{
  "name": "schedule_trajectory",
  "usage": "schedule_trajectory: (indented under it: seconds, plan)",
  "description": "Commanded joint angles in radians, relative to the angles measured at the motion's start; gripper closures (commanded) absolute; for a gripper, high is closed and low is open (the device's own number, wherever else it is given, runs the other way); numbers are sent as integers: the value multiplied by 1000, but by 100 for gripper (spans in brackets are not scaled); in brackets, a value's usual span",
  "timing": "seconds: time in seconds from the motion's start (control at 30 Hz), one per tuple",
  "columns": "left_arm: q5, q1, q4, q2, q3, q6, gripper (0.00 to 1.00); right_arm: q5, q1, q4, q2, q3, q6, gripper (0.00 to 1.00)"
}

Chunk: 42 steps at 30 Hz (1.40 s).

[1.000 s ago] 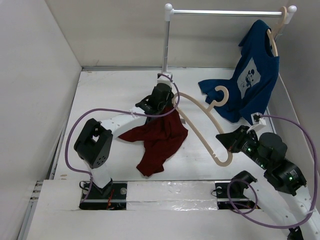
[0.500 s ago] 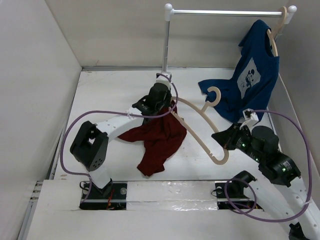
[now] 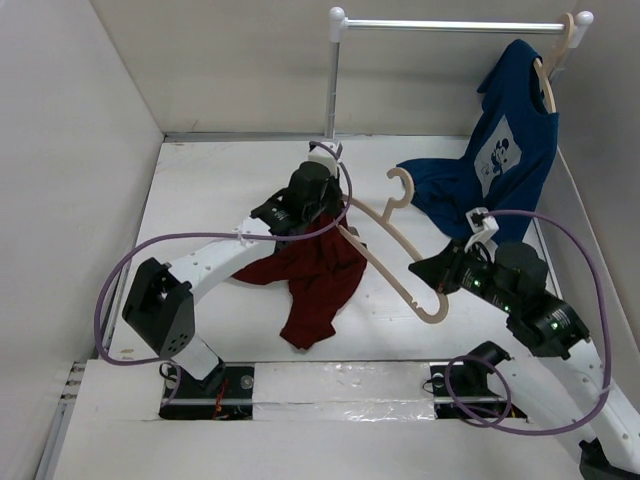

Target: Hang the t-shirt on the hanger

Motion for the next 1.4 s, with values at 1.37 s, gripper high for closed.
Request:
schedule_trajectory:
  seconds: [1.37]
  plan:
    - [92, -27, -407, -335, 509, -44, 100, 240, 465, 692, -2, -108, -48, 100]
